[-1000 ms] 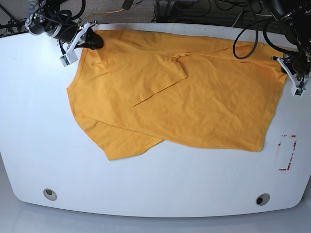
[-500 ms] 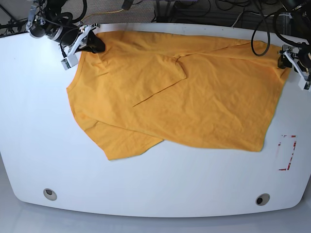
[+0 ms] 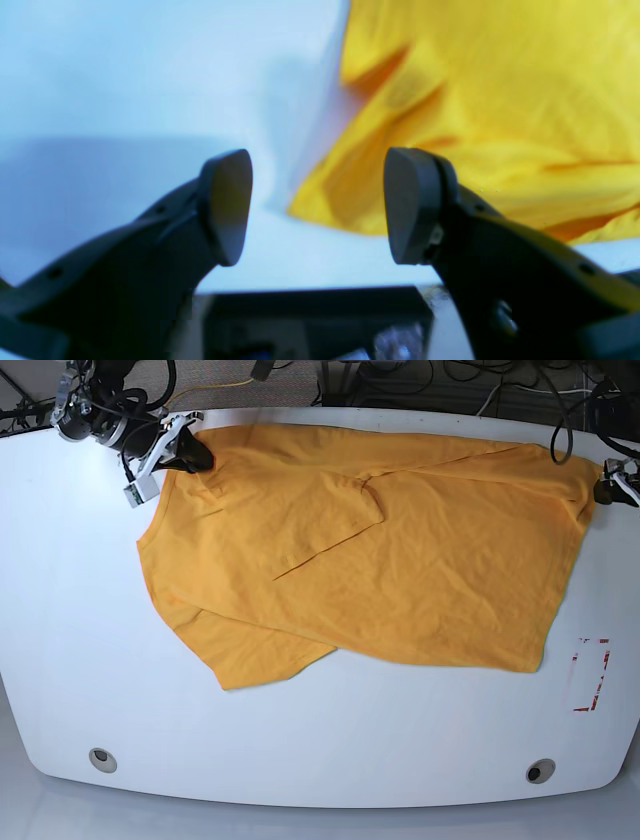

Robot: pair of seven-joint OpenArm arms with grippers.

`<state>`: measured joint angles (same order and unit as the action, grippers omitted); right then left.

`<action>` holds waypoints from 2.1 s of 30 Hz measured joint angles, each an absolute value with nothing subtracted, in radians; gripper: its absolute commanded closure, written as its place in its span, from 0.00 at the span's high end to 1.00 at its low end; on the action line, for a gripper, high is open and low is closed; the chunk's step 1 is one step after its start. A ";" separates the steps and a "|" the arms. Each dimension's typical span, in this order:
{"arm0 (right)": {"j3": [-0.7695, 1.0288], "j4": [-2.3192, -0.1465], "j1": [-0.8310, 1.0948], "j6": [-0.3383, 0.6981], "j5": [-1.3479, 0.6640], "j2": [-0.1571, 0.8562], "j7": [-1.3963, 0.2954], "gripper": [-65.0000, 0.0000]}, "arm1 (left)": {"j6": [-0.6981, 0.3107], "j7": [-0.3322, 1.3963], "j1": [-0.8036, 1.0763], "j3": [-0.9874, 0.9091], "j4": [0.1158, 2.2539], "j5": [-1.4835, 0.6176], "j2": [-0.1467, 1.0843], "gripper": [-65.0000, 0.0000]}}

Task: Fold the T-shirt properly
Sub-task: 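Hold the shirt edge with both grippers, pulling it taut and flat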

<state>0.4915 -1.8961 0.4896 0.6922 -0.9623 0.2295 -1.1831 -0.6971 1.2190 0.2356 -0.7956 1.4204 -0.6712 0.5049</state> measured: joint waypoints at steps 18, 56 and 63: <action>0.492 -1.896 0.488 0.692 -0.963 0.230 -1.182 0.00 | -0.697 1.091 0.266 -0.674 1.328 -0.608 0.507 0.59; 0.491 -1.896 0.474 0.692 -0.962 0.230 -1.183 0.00 | -0.694 1.045 0.437 -0.702 1.346 -0.641 0.492 0.04; 0.491 -1.896 0.474 0.692 -0.962 0.229 -1.183 0.00 | -0.697 1.137 0.461 -0.752 1.501 -0.605 0.424 0.04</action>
